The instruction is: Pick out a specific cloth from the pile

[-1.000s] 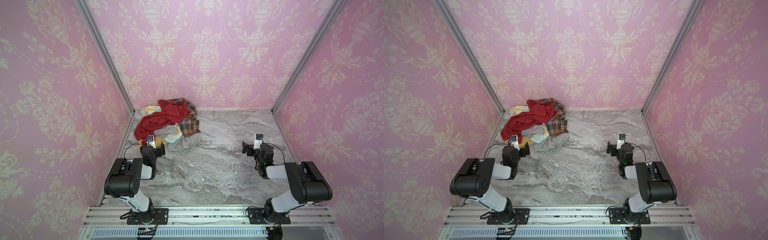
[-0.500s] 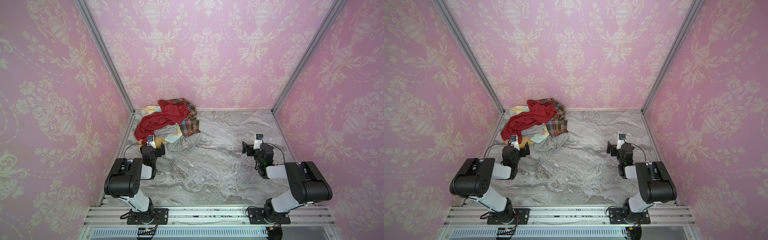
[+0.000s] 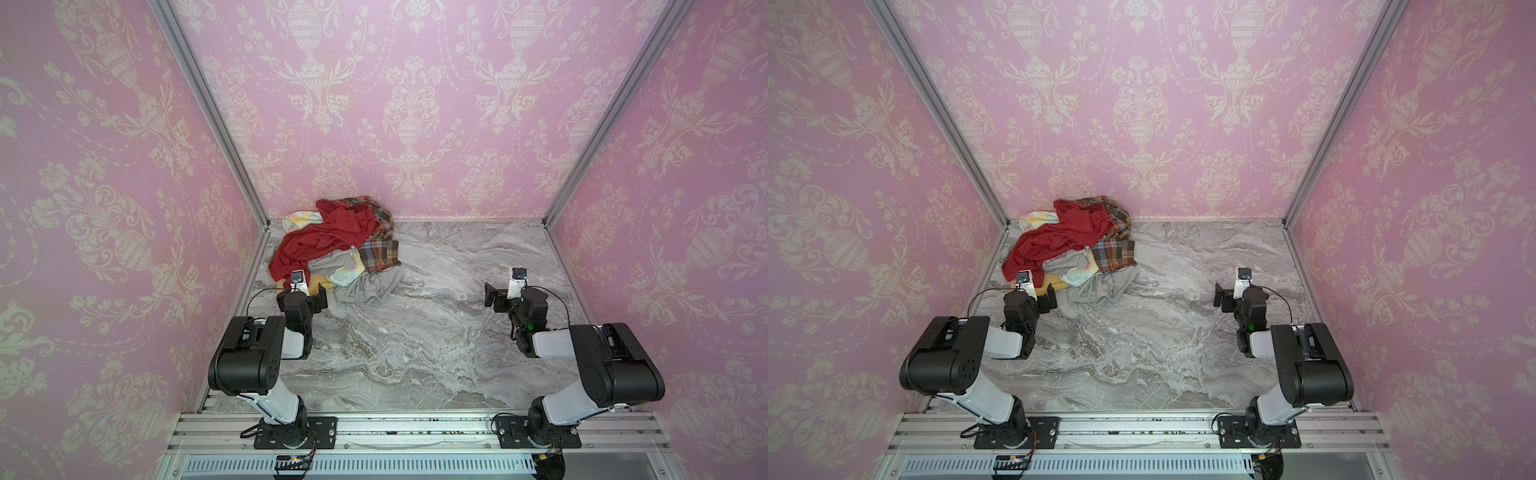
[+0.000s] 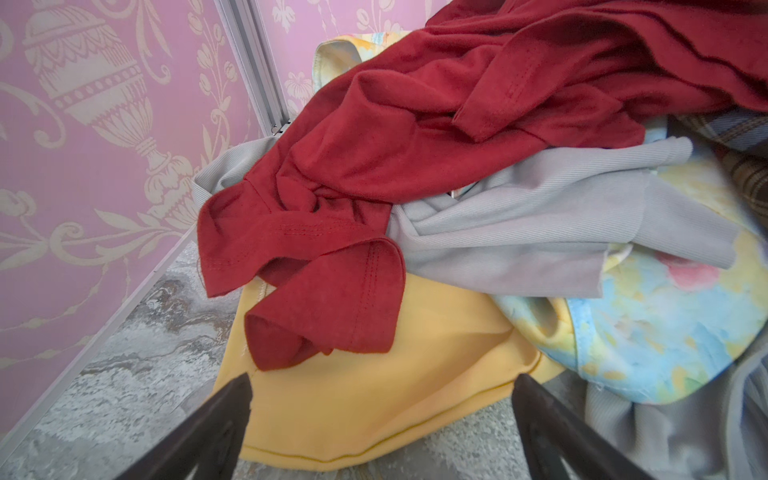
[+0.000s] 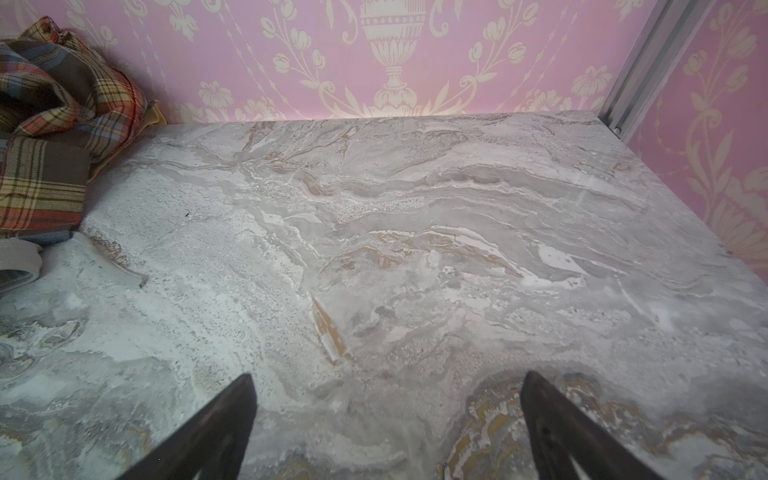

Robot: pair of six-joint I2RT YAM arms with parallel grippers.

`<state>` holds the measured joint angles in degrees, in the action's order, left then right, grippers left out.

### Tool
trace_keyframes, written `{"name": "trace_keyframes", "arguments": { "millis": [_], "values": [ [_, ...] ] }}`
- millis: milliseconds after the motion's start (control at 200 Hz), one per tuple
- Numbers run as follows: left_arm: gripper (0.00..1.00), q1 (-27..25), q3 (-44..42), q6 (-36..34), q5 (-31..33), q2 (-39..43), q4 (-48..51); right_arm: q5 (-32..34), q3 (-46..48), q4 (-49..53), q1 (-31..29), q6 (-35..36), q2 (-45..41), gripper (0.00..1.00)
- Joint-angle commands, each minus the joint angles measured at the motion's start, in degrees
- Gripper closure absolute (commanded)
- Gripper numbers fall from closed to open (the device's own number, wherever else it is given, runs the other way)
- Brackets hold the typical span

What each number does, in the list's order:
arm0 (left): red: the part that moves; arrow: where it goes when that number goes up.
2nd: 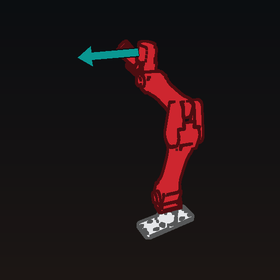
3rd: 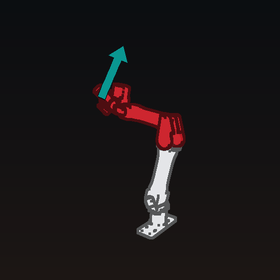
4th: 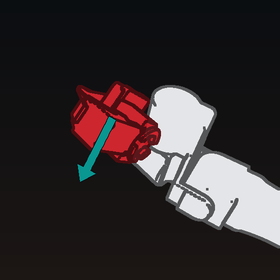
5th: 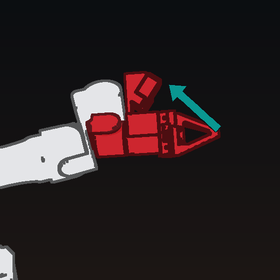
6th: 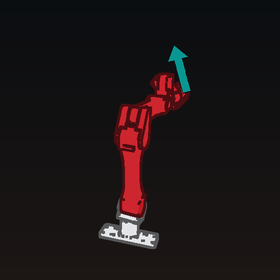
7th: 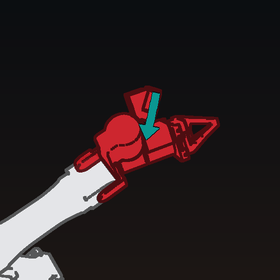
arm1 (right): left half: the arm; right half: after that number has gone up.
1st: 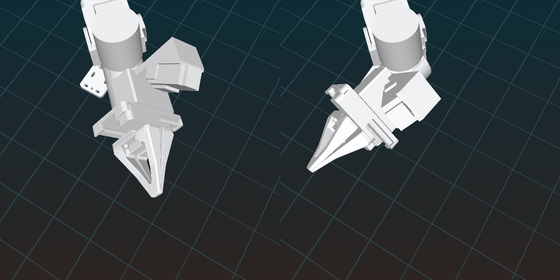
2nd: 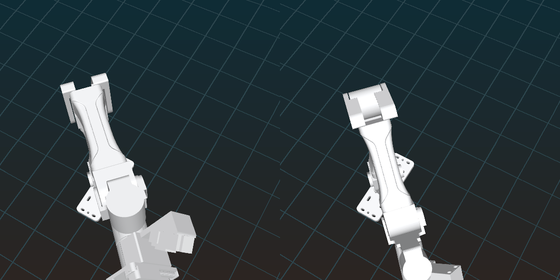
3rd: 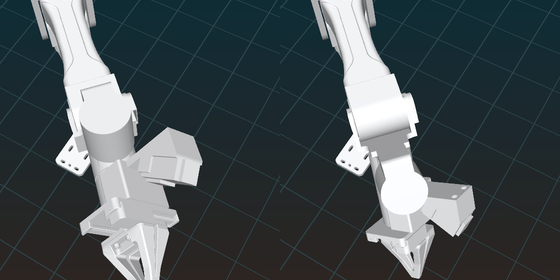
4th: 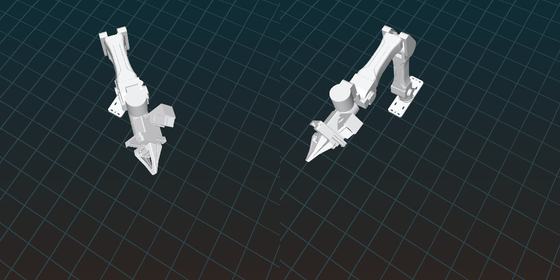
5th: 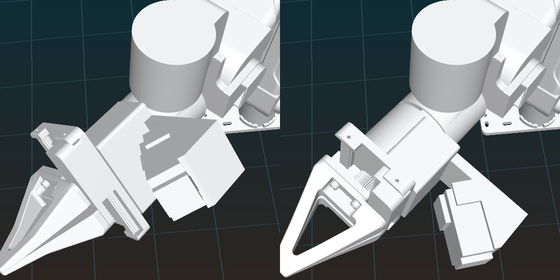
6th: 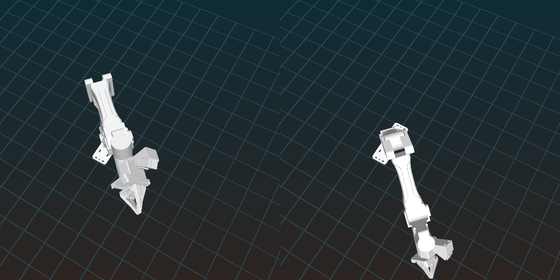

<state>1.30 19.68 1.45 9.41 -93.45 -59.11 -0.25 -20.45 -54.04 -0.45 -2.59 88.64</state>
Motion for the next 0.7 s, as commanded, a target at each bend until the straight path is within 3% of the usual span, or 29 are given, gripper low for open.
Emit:
{"name": "trace_keyframes", "arguments": {
  "millis": [0,595,695],
  "values": [
    [0.01,-0.07,0.09,1.1,1.49,-0.33,-0.38,-0.67,-0.48,-0.1,0.23,-0.05,-0.13,0.0],
    [0.01,-0.29,0.16,1.74,3.8,3.54,3.24,5.09,1.3,0.67,-2.26,1.32,-4.9,0.0],
    [0.01,-0.77,1.8,2.08,6.64,7.34,10.34,7.02,1.27,3.5,-2.87,1.39,-7.66,0.0]
  ]
}}
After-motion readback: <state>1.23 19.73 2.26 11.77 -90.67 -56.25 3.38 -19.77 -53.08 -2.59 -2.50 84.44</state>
